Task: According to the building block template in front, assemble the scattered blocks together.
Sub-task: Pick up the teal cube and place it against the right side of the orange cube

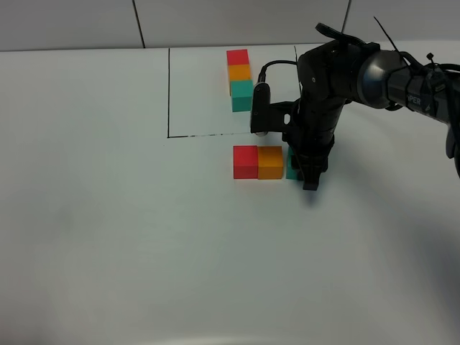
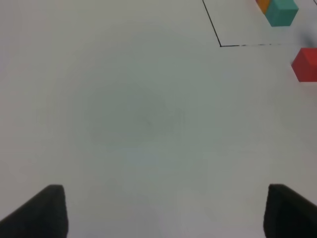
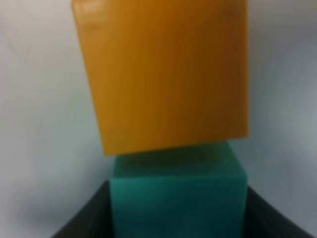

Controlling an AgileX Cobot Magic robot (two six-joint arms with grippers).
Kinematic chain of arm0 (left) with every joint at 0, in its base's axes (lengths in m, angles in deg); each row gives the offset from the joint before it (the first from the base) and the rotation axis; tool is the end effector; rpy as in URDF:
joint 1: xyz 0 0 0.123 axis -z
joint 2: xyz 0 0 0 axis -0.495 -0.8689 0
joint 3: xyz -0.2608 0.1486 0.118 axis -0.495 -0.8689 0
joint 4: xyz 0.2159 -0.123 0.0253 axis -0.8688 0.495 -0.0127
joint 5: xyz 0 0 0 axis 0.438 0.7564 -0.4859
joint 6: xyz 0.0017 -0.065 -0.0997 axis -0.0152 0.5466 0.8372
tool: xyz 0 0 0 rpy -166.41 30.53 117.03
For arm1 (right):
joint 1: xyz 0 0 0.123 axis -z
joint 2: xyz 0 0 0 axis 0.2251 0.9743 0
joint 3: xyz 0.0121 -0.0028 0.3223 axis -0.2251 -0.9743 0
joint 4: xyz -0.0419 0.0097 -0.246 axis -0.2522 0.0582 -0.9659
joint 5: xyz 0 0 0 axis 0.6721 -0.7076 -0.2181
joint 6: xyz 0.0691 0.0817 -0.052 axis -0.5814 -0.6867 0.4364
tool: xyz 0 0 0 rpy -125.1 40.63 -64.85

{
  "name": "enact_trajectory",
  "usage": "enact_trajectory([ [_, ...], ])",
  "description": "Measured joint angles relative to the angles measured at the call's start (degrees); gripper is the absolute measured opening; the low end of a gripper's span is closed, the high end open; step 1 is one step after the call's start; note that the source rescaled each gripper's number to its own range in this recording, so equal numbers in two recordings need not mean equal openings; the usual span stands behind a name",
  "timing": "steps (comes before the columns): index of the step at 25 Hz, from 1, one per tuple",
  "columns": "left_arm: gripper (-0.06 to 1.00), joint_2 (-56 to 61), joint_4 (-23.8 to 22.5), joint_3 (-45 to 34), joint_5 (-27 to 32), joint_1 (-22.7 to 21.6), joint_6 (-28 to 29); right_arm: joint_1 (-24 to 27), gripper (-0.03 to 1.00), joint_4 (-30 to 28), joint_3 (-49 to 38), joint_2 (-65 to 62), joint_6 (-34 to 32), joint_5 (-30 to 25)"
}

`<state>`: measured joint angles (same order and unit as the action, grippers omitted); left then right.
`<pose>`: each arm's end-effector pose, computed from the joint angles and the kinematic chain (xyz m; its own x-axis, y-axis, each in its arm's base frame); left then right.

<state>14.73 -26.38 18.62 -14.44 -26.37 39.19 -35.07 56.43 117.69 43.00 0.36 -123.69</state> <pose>-0.0197 -0.0037 0.2670 -0.4308 0.0323 -0.9019 0.0973 0.9952 -0.0109 0.4367 0.1752 0.1259 -0.1588 -0.9856 -0.0574 -0.9789 0.1647 -0.1210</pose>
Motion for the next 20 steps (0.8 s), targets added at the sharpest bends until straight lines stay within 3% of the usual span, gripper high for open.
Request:
enact_trajectory([
  [20,0.74,0.0,0.0,0.0,0.0,0.0,0.0,-0.8,0.01,-1.0,0.2,0.2,1.8,0.2],
])
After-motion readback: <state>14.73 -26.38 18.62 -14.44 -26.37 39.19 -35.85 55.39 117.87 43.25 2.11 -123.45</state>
